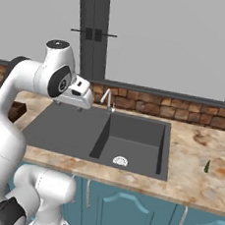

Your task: Pick up all produce items and place them in the sink. Turn on the sink faucet to wash them. Then turn the sink off and put them in the tray.

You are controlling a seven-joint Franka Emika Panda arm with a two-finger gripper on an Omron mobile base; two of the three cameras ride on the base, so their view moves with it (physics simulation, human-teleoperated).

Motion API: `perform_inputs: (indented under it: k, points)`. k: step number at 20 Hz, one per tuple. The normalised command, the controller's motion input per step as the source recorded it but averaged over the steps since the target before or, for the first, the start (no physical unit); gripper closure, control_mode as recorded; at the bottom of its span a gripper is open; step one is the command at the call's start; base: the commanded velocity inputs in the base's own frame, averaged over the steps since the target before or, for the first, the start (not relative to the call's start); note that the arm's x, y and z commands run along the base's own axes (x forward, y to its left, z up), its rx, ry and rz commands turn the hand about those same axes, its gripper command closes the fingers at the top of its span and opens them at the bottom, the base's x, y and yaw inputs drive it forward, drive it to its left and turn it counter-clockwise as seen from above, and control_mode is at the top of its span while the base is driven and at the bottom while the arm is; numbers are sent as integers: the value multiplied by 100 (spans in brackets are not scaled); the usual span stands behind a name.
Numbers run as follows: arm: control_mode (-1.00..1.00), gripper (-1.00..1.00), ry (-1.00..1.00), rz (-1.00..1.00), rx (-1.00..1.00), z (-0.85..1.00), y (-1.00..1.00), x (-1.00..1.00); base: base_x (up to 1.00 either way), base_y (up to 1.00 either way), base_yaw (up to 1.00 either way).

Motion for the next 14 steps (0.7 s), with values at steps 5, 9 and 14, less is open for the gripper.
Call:
perform_inputs:
  k: [5,9,14]
  points:
    - [100,-100,0,-3,0,0,-6,-11,-36,-23,-7]
    - [100,-100,0,0,0,0,0,0,-53,-44,-12]
    - [100,-100,0,0,0,0,0,0,6,-60,-6]
